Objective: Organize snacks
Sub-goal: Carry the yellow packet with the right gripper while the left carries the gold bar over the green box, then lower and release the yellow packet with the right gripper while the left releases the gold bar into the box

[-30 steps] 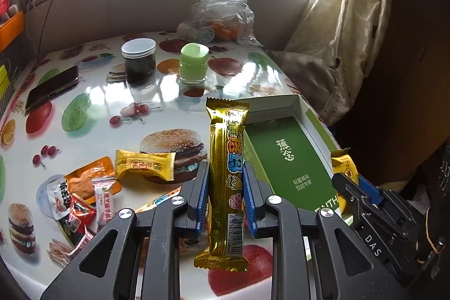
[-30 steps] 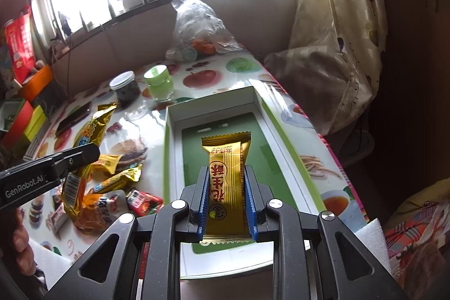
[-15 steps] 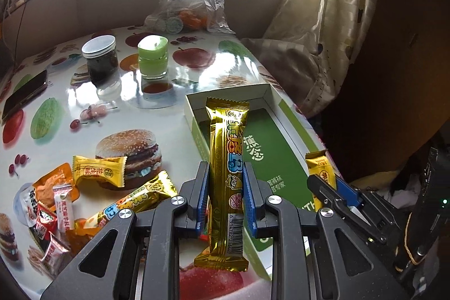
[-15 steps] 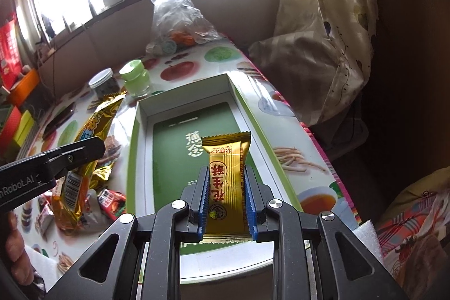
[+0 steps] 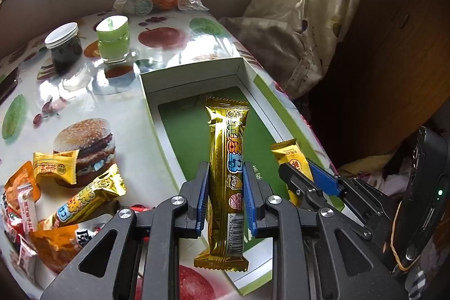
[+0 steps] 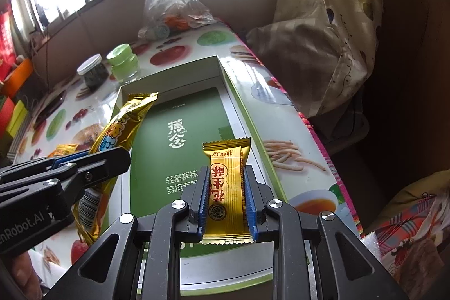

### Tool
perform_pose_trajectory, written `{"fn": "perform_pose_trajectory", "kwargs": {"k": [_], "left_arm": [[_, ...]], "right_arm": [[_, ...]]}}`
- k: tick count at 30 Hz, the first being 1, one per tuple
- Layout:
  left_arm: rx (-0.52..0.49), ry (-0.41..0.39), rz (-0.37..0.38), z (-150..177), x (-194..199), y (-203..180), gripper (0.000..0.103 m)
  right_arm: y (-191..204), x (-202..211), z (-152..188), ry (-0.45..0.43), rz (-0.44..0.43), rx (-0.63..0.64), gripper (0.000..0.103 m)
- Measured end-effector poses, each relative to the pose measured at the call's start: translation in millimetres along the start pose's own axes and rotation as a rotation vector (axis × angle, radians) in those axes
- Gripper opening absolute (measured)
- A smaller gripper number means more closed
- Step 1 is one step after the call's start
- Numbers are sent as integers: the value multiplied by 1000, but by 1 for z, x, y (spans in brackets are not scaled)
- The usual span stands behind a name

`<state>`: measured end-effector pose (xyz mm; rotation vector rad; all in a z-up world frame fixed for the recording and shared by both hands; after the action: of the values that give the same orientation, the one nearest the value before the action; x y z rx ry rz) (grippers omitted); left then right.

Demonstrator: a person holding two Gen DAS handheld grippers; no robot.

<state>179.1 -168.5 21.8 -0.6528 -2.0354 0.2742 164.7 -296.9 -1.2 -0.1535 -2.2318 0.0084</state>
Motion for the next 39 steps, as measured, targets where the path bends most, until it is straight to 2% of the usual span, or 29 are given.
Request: {"fn": "perform_pose_trajectory", "kwargs": {"k": [21,34,39], "left_arm": [[28,65,-37,8,-31,7,24],[47,85,-4,8,-34,9,24],[45,82,-3,9,-31,9,28]], "right_arm": [[-5,-8,2,20,-5,8,22],[-7,-3,3,20,6,4,26],[-10,-1,5,17,14,-1,29]]}}
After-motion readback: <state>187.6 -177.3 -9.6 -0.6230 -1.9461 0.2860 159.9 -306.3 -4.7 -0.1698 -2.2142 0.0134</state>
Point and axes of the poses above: each gripper's, at about its wrist camera, not at the fingertips, and x roughly against the way its jaws point, y to its left, z to its underside, the point moved 4 cm from there along -x, roughly the way its jaws point, and after that the axes turned 14 degrees about z, right-handed, at the moved point
